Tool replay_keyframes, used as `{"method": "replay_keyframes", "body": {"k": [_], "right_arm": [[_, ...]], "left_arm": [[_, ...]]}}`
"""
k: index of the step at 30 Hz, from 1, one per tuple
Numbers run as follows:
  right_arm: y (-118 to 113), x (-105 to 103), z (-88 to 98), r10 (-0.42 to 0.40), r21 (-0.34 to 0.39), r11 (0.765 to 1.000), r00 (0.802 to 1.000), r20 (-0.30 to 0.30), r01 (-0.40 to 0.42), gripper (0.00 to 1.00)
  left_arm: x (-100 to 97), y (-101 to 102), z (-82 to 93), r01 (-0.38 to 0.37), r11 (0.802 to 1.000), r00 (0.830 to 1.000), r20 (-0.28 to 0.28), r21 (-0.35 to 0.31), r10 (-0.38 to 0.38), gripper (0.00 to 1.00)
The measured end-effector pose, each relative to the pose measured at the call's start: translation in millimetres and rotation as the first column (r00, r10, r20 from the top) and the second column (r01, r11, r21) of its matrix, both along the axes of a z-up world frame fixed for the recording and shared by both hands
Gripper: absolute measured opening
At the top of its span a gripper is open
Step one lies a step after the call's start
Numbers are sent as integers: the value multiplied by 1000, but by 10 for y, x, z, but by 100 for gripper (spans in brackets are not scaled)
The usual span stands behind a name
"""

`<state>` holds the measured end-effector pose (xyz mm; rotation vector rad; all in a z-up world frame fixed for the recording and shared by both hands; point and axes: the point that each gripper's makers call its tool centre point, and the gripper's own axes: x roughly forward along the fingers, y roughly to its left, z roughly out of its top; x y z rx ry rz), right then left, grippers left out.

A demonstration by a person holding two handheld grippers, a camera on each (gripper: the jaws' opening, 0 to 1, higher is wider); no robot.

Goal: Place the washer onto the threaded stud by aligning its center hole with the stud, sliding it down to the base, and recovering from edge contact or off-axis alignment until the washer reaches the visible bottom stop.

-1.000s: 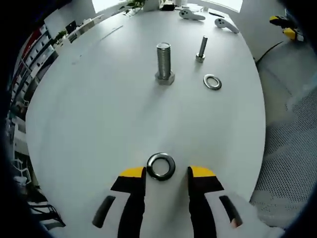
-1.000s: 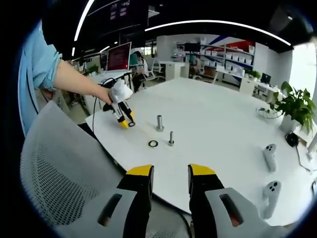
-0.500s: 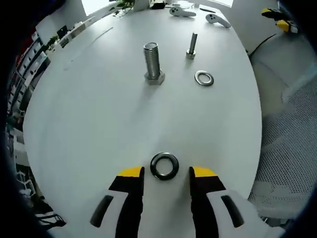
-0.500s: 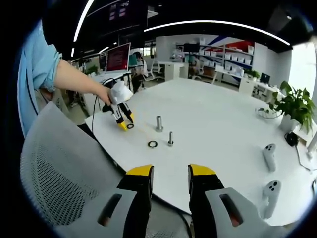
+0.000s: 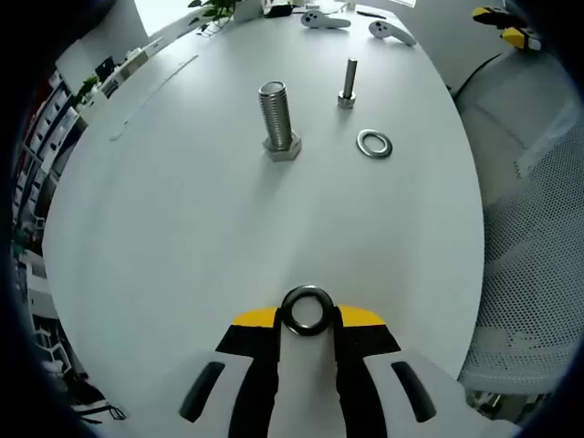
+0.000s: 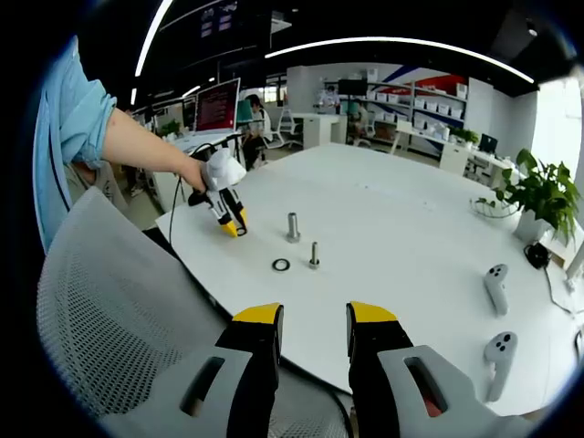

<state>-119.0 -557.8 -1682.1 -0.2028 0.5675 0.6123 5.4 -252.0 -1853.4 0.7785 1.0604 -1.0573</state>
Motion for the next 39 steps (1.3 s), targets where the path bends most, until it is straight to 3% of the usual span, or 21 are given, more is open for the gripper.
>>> {"method": "replay_keyframes", "body": {"k": [2,5,13,21,24,32,39], "right_arm": [[-1,1,1,-1,0,1000,1000,1,1,30],[-1,0,-1,1,0,1000,1000,0,-1,30],[-2,-3,-5,1,-2,1000,1000,-3,-1,30],[1,-3,-3,3,-1,1000,1000,-2,-3,29],[3,-2,0,3,0,1000,1000,0,-3,29],[7,2,11,5,2,1000,1000,6,-5,29],[5,5,21,3,5,1000,1000,11,-3,29]], "left_arm": [[3,-11,-10,0,1000,1000,11,-6,0,20],[38,-61,-1,-66,997,996,49,-39,68,20],[82,-132,35,-74,995,983,165,-74,85,20],[155,-136,95,-77,993,974,208,-89,94,19],[227,-152,152,-99,987,967,222,-126,125,19],[244,-321,511,-89,977,957,256,-194,138,19],[281,-565,776,-24,978,953,292,-205,84,19]]}}
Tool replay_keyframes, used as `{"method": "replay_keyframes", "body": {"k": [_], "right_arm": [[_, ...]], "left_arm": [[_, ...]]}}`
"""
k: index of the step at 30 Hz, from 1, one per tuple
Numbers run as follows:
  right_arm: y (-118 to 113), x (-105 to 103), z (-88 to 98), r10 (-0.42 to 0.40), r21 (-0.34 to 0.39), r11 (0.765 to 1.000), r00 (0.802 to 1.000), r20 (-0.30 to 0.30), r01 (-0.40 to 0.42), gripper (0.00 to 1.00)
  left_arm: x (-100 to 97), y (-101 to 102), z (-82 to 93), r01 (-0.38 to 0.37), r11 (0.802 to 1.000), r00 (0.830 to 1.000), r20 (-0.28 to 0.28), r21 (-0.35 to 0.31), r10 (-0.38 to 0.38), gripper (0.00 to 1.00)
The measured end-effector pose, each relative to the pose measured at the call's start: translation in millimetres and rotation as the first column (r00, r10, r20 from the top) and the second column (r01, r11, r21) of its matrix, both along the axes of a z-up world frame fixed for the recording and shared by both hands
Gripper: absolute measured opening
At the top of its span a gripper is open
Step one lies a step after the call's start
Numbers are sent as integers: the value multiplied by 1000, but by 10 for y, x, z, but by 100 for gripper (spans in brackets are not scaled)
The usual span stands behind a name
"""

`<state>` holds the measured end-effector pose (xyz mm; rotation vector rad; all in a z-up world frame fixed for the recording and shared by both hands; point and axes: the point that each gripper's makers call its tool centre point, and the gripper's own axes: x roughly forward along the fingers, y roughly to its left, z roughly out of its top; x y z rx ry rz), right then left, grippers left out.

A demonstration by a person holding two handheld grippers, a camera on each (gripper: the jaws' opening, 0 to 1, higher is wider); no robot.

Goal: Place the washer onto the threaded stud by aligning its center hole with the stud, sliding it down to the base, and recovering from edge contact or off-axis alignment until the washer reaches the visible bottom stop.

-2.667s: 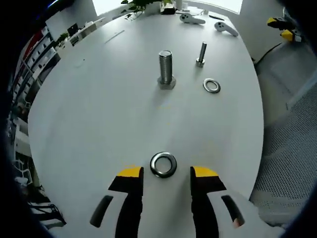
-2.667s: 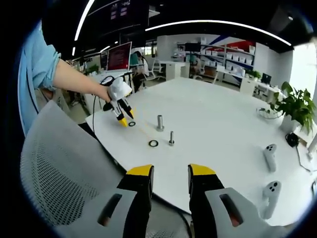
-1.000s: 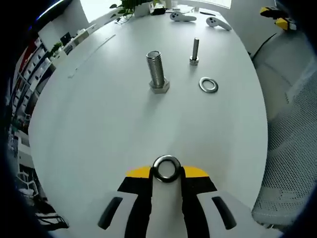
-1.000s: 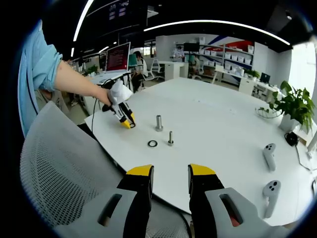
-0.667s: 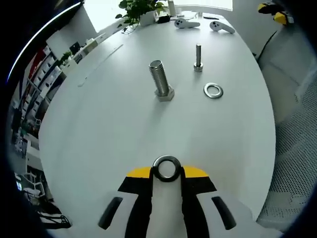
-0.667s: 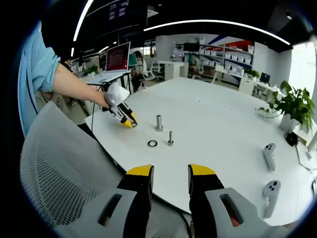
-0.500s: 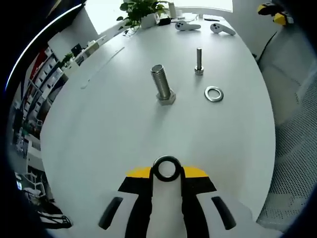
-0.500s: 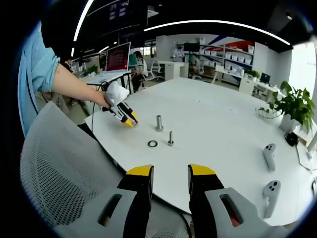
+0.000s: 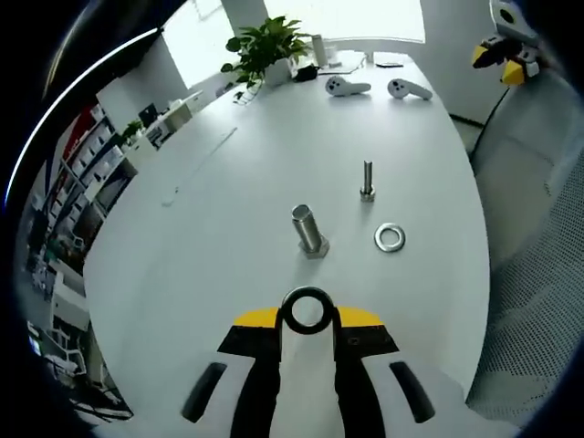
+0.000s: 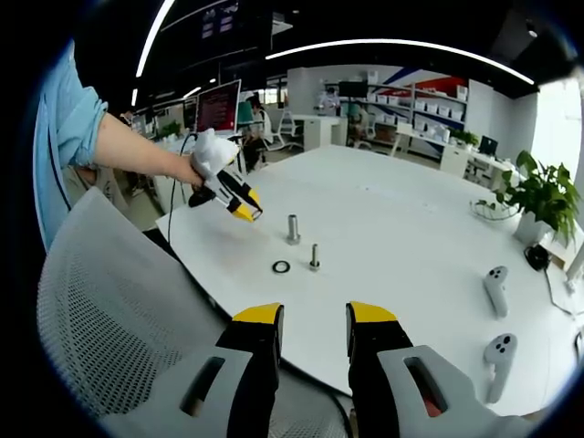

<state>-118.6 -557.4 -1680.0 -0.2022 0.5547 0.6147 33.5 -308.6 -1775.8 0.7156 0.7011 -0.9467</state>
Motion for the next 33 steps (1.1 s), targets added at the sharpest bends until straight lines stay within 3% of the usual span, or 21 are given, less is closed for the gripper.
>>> {"method": "replay_keyframes", "body": {"k": [6,13,18,27,33], "right_arm": [[-4,6,11,-5,4,1000,1000,6,5,29],[-7,12,26,-10,9,1000,1000,14,9,29],[-4,10,24,-7,9,1000,1000,12,7,29],[-3,11,27,-8,11,1000,1000,13,8,29],[-1,15,30,-7,13,1000,1000,15,7,29]], "left_arm": [[72,-177,172,34,999,999,30,-9,-33,19],[140,-336,246,72,997,996,45,2,-72,19],[215,-474,205,91,996,996,23,18,-92,19],[353,-548,117,105,993,994,-1,53,-105,19],[329,-614,52,124,990,992,-46,73,-121,19]]}}
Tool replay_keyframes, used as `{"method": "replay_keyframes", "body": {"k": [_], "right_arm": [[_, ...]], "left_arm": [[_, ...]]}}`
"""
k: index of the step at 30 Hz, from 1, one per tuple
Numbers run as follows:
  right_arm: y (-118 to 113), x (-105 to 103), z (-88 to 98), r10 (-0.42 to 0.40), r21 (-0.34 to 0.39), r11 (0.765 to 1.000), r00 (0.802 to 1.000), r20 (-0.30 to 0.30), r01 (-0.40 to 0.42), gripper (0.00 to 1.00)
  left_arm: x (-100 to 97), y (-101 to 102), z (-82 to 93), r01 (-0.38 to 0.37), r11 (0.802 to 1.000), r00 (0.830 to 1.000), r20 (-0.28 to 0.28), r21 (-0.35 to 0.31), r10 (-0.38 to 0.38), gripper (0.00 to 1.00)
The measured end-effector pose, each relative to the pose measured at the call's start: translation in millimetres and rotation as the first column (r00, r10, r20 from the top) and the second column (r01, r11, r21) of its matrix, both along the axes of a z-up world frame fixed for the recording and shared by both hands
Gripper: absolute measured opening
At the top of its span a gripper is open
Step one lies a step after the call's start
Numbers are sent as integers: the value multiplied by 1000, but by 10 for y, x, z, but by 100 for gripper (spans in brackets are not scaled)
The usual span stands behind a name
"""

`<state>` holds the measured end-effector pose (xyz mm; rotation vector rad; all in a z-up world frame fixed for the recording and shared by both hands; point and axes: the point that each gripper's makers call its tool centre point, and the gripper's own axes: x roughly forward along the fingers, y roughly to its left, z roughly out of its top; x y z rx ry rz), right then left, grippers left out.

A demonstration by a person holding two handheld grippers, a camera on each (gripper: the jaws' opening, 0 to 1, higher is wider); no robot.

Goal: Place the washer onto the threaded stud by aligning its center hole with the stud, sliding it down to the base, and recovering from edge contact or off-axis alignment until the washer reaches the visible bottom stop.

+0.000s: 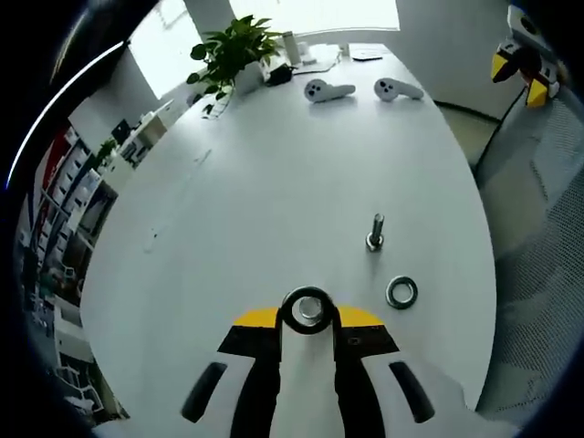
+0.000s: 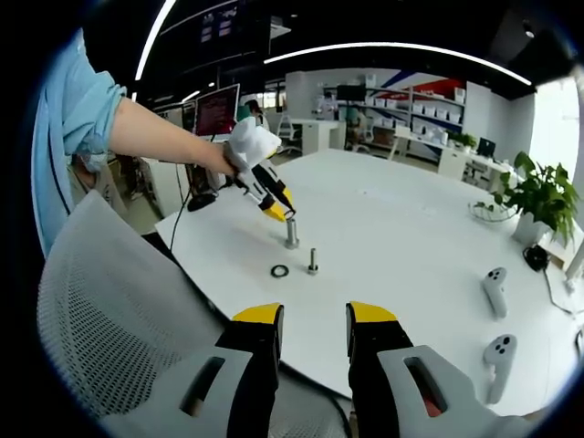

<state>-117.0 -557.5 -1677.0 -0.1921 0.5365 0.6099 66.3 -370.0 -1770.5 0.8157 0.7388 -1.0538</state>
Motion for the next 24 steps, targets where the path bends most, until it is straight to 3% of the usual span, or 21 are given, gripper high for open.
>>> {"method": "replay_keyframes", "body": {"k": [14,24], "right_arm": [[-3,10,4,-5,4,1000,1000,3,5,29],[1,3,-8,0,0,1000,1000,-4,0,29]], "left_arm": [[2,-19,-170,2,998,997,-79,55,2,19],[-5,-25,-447,39,989,994,-110,145,-23,19]]}}
